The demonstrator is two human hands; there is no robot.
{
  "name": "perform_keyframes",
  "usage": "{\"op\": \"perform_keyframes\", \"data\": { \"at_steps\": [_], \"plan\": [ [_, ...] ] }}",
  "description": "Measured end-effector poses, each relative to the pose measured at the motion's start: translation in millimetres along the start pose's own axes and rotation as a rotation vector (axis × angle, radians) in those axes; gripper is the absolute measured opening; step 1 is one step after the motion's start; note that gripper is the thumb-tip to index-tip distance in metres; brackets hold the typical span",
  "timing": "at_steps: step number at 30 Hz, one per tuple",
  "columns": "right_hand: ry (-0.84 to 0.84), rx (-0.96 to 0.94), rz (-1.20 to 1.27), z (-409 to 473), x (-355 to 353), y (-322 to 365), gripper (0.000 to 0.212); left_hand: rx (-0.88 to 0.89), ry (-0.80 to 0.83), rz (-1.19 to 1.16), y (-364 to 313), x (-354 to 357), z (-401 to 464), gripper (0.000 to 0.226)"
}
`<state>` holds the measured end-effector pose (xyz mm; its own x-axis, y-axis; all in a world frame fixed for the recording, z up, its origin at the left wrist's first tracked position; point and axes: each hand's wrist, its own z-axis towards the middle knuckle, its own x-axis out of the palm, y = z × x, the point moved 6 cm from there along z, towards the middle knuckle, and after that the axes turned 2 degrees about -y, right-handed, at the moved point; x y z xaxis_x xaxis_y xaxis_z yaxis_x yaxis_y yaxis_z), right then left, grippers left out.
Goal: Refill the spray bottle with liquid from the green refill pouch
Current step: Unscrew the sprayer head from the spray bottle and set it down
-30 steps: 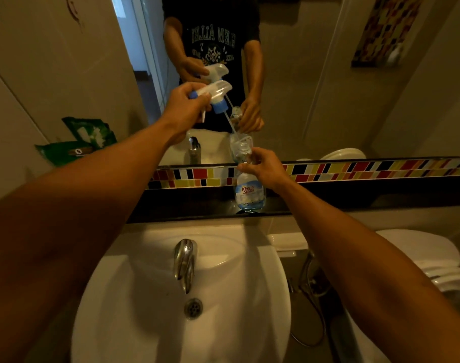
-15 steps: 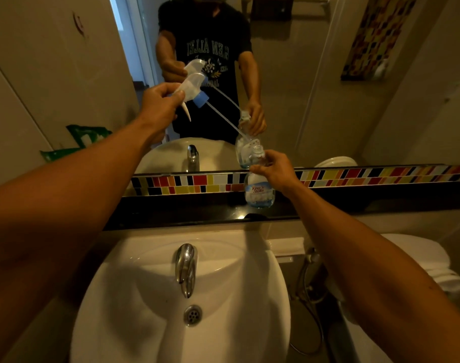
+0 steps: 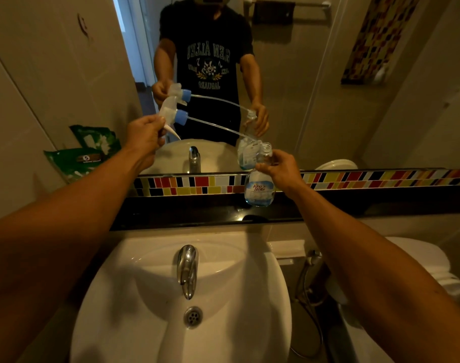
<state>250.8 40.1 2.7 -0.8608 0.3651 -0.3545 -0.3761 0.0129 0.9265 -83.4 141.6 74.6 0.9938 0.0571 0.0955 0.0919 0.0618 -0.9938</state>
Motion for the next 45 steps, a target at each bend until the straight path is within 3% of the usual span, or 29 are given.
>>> {"op": "perform_keyframes", "data": {
  "at_steps": [8, 15, 18, 36, 45],
  "plan": [
    [0.024, 0.013, 0.099, -2.4, 6.1, 2.5, 0.041, -0.23, -0.058, -0.08, 46.1, -12.5, -10.3, 0.02],
    [0.041, 0.008, 0.085, -10.3, 16.5, -6.6, 0.038, -0.426, -0.16, -0.308, 105.2, -21.6, -18.0, 0.012],
    [0.068, 0.002, 0.067, -14.6, 26.2, -12.2, 0.034, -0.463, -0.177, -0.26, 128.1, -27.0, -21.6, 0.007],
    [0.249, -0.079, -0.006, 3.2, 128.4, -1.2, 0.041, -0.506, -0.259, 0.165, 229.5, -49.6, -27.2, 0.022],
    [0.219, -0.114, -0.067, 16.5, 151.7, -15.2, 0.054, -0.393, -0.283, 0.431, 252.8, -66.6, -4.6, 0.023]
  ]
}}
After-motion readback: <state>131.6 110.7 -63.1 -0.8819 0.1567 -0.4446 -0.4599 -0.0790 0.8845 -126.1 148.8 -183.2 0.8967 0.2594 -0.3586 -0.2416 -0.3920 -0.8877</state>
